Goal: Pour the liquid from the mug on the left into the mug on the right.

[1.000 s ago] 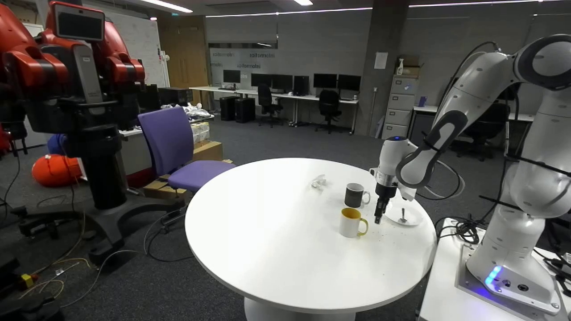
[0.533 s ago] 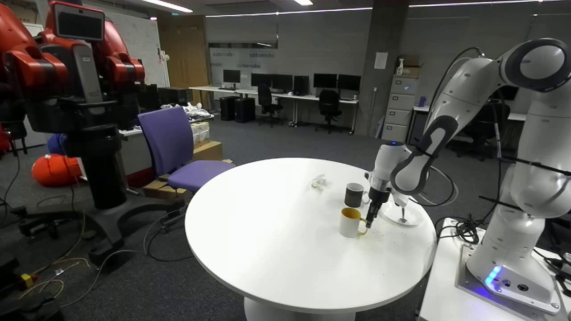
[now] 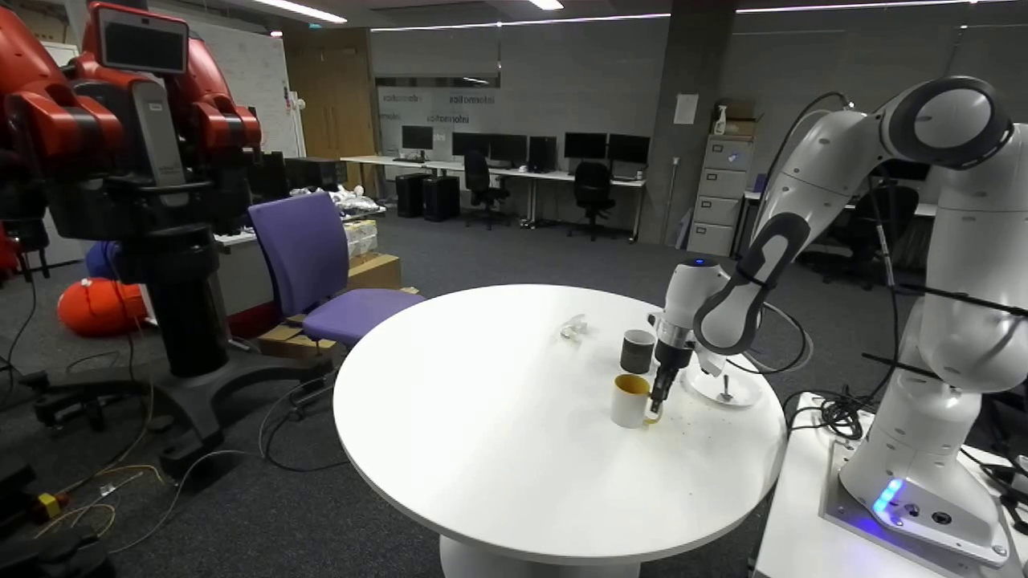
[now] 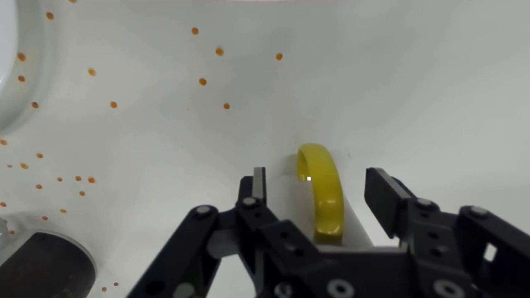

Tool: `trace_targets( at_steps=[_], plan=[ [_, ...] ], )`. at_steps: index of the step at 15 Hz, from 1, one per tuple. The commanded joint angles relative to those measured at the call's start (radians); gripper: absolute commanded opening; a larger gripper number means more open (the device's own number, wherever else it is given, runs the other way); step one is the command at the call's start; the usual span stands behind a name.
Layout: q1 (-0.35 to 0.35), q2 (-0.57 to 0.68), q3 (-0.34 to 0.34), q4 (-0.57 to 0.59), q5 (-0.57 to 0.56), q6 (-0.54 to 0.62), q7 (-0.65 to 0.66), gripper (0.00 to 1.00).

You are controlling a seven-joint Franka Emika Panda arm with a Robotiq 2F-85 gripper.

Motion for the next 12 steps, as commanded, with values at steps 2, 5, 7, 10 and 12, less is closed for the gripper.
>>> trace_targets(
  at_steps=[2, 5, 7, 10, 12],
  plan=[
    [0.006, 0.034, -0.007, 0.031, -0.024, 0.031, 0.033, 0.29],
    [0.008, 0.042, -0.012, 0.039, -0.03, 0.023, 0.038, 0.06],
    [0.009, 0.04, -0.014, 0.04, -0.034, 0.016, 0.042, 0.0],
    [0.011, 0.042, -0.018, 0.042, -0.036, 0.006, 0.048, 0.02],
    [0.01, 0.042, -0.021, 0.047, -0.036, -0.011, 0.055, 0.35]
  ],
)
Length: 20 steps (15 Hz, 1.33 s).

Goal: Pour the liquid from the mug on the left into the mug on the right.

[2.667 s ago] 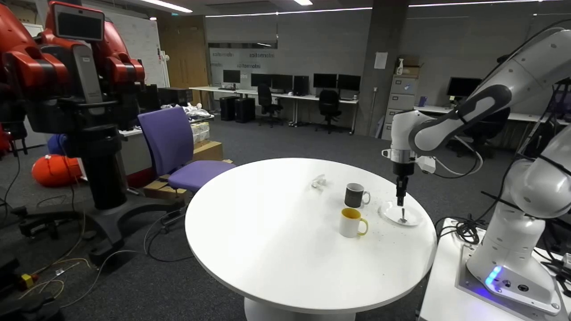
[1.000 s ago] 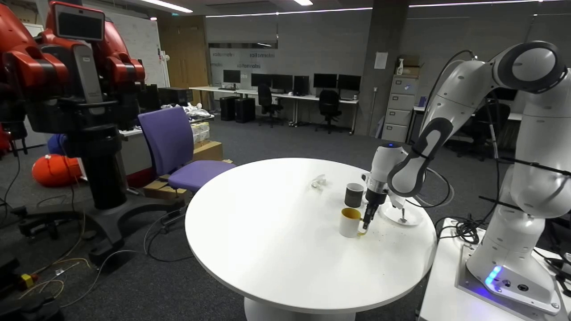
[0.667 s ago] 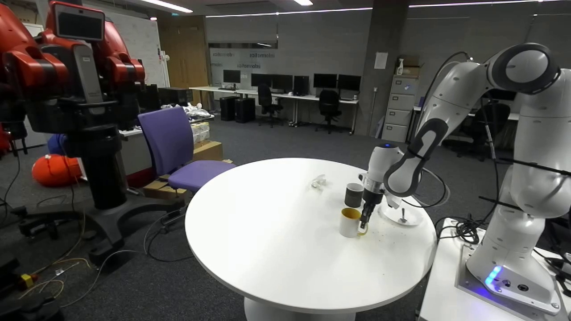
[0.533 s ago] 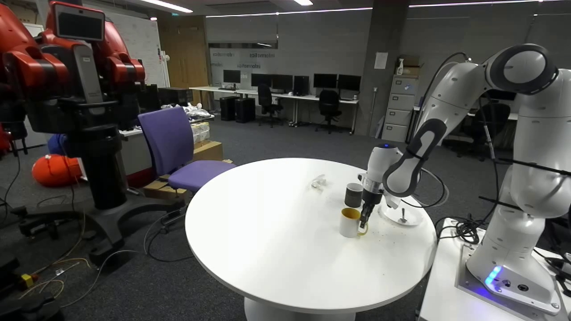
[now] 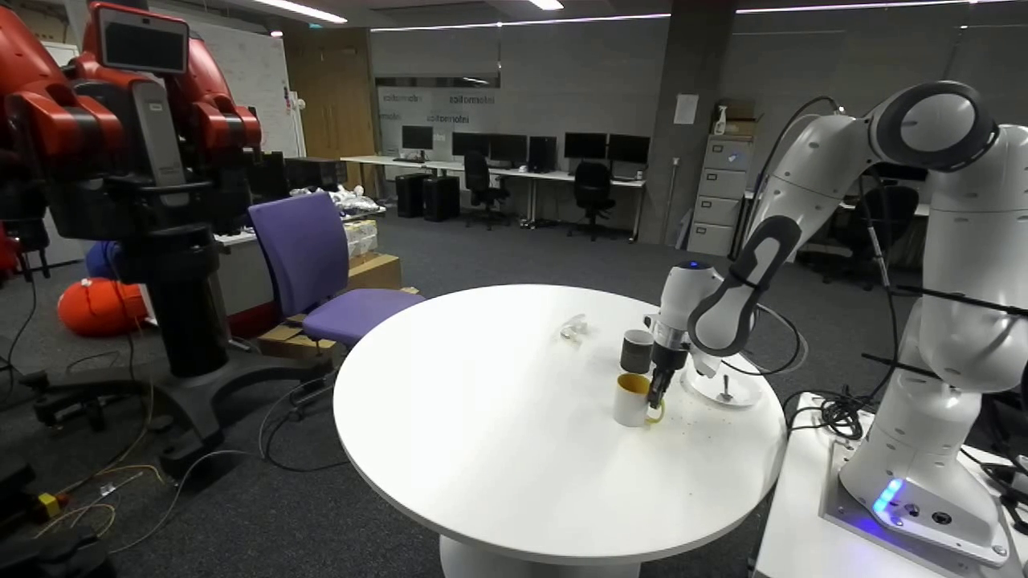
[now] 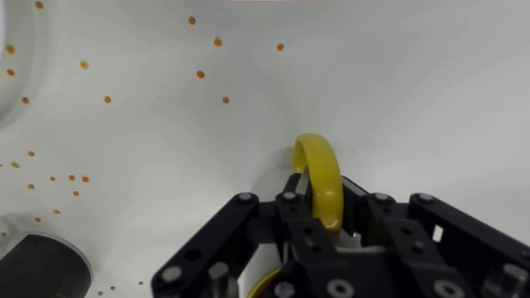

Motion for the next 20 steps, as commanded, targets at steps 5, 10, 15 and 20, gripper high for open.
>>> trace_targets(
  at_steps=[5, 10, 15, 20],
  plan=[
    [0.01, -0.005, -0.021, 0.03, -0.026, -0.023, 0.07, 0.66],
    [0.008, -0.007, -0.02, 0.049, -0.021, -0.031, 0.078, 0.41],
    [0.017, -0.008, -0.028, 0.059, -0.032, -0.036, 0.098, 0.05],
    [0.015, -0.021, -0.019, 0.061, -0.012, -0.055, 0.103, 0.05]
  ],
)
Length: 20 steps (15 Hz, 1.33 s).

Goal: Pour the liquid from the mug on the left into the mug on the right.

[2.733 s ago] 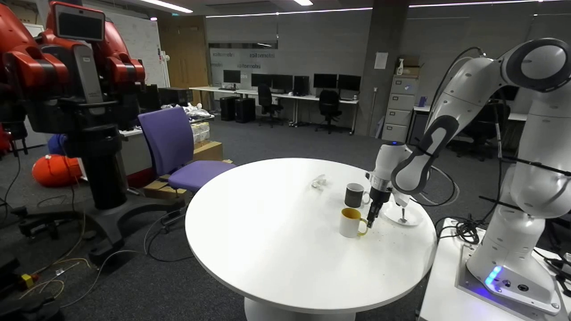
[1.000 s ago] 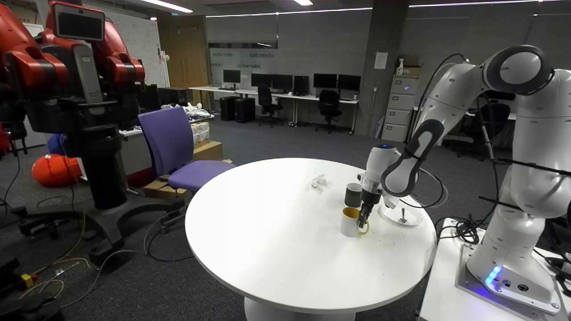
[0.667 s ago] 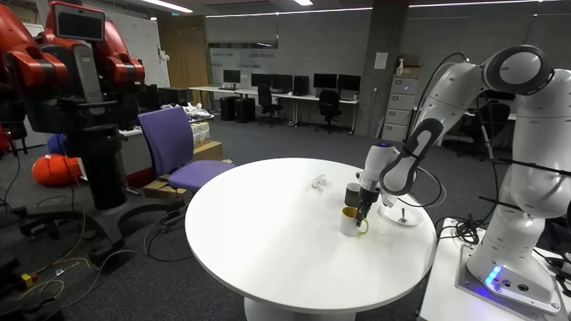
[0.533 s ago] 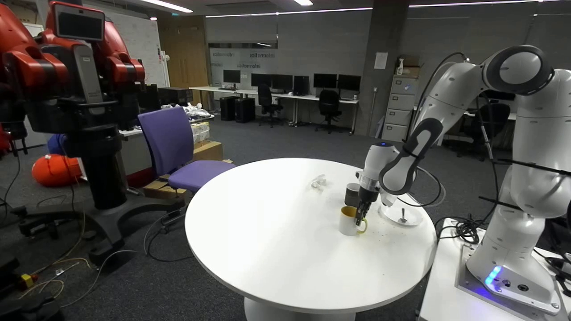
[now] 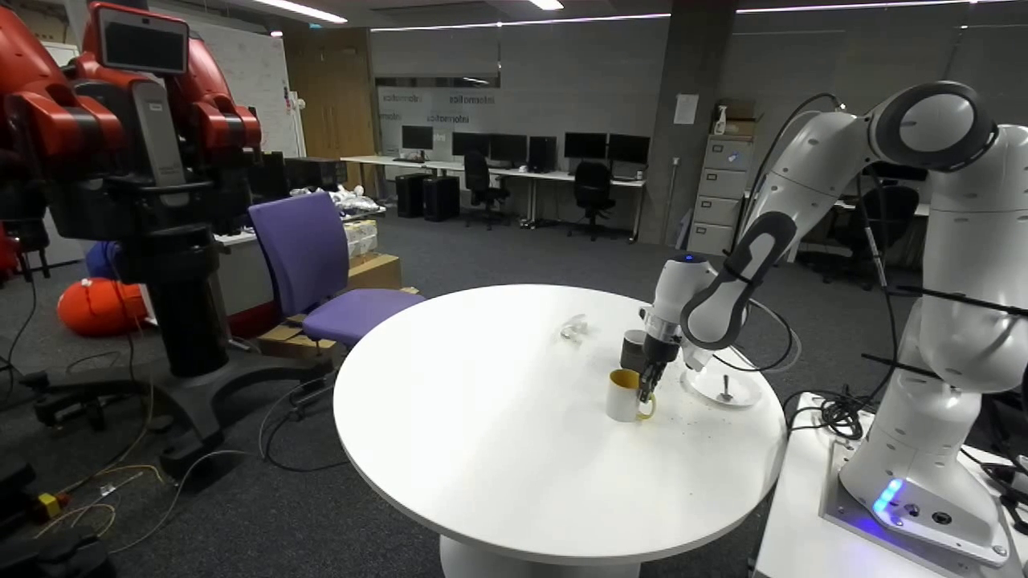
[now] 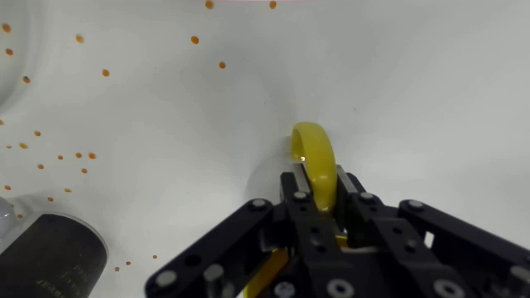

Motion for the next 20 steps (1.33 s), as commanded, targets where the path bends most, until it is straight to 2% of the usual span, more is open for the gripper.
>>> trace_targets(
  at_steps=[1, 3, 4, 6, 7, 9, 12, 16, 20],
  plan=[
    [-0.012, -0.037, 0.026, 0.021, 0.032, -0.07, 0.007, 0.05],
    [-0.059, -0.072, 0.107, 0.036, 0.154, -0.142, -0.076, 0.05],
    [-0.088, -0.102, 0.154, 0.051, 0.248, -0.214, -0.154, 0.05],
    [-0.106, -0.164, 0.173, 0.078, 0.368, -0.359, -0.272, 0.05],
    [-0.107, -0.197, 0.161, 0.09, 0.388, -0.433, -0.305, 0.05],
    [-0.074, -0.261, 0.09, 0.112, 0.375, -0.564, -0.322, 0.05],
    [-0.065, -0.317, 0.018, 0.133, 0.339, -0.664, -0.32, 0.05],
    [-0.075, -0.359, -0.068, 0.13, 0.293, -0.731, -0.364, 0.05],
    [-0.088, -0.382, -0.149, 0.131, 0.327, -0.701, -0.468, 0.05]
  ],
)
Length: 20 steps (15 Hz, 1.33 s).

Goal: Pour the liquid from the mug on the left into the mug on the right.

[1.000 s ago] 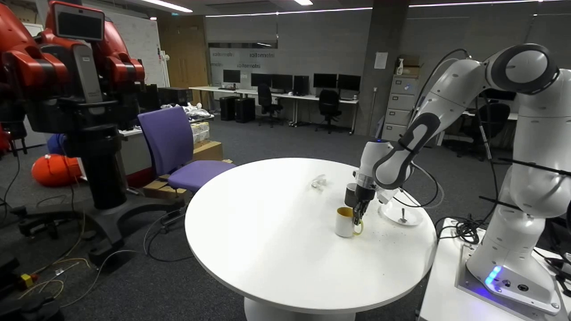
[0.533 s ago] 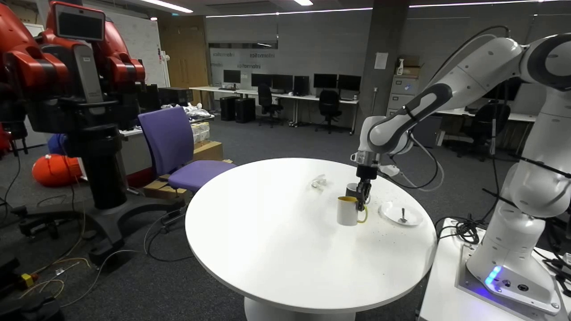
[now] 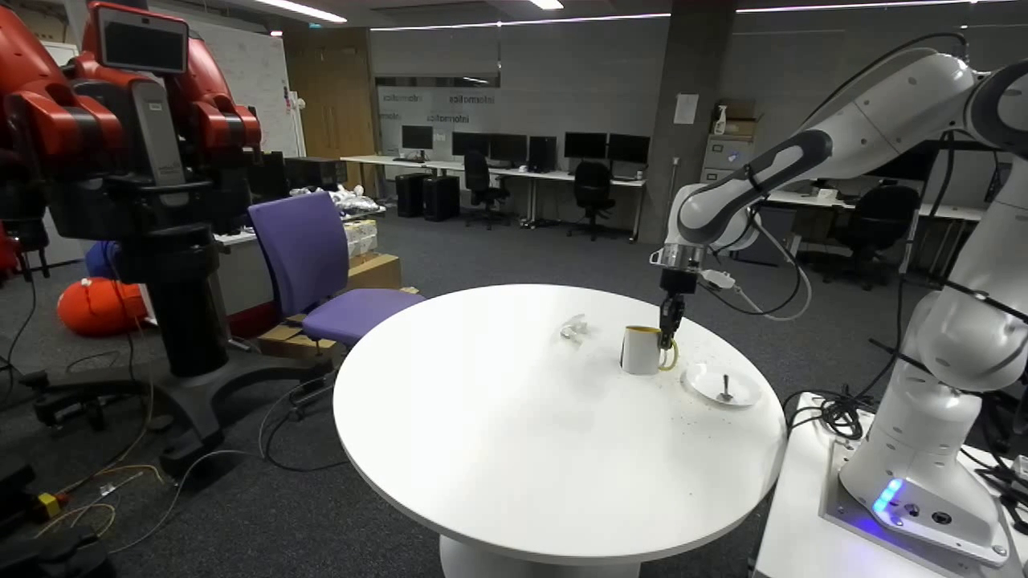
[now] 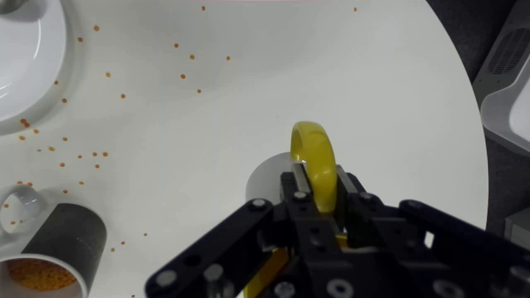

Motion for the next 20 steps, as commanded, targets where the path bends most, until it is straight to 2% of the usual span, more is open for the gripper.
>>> trace_targets(
  at_steps=[1, 5, 11, 16, 20],
  plan=[
    [-0.018, -0.06, -0.069, 0.009, 0.036, -0.023, -0.112, 0.05],
    [-0.025, -0.04, -0.144, 0.042, 0.092, -0.078, -0.229, 0.05],
    [-0.061, -0.019, -0.203, 0.086, 0.13, -0.164, -0.276, 0.05],
    [-0.105, 0.043, -0.255, 0.164, 0.17, -0.349, -0.409, 0.05],
    [-0.153, 0.115, -0.267, 0.227, 0.182, -0.481, -0.496, 0.05]
  ],
)
